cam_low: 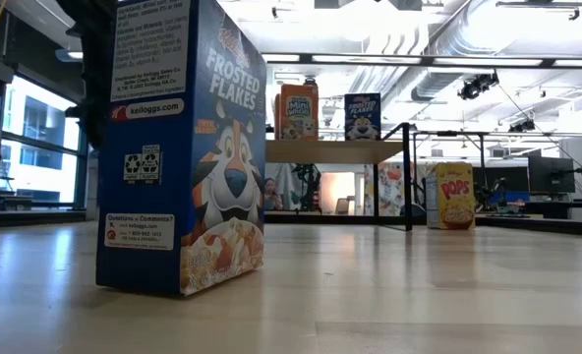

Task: Stack cereal on shelf
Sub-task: Put the top blue cereal box aligned with the other blue cereal box on the shelf

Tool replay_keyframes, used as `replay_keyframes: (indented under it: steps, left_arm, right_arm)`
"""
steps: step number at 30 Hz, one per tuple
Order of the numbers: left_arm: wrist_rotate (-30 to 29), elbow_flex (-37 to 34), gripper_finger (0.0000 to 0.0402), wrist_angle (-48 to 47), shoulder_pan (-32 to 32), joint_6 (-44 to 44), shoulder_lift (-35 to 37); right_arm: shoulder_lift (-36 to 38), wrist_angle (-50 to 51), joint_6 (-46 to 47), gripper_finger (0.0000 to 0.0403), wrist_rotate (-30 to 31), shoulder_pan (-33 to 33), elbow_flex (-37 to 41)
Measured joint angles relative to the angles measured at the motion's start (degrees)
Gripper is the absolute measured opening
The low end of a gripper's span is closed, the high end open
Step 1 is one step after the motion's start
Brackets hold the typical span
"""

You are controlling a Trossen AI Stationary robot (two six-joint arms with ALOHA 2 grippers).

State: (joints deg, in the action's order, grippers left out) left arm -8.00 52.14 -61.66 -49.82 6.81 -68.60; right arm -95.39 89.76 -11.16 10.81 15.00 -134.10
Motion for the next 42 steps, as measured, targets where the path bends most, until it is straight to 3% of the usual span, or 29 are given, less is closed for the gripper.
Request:
replay_keyframes:
  steps: [8,19,42]
  left_arm:
    - [3.33,0.00,0.0147,-5.72,0.94,0.01,7.50]
    - [5.10,0.00,0.0147,-9.50,8.30,0.57,16.12]
    - [6.96,0.00,0.0147,-5.10,26.25,7.46,17.38]
  right_arm:
    - [0.00,0.00,0.63,0.0218,0.00,-0.02,0.00]
    - [0.00,0.00,0.66,0.0218,0.00,-0.01,0.00]
    - [-0.24,0.22,-1.32,0.0218,-0.22,-0.07,0.02]
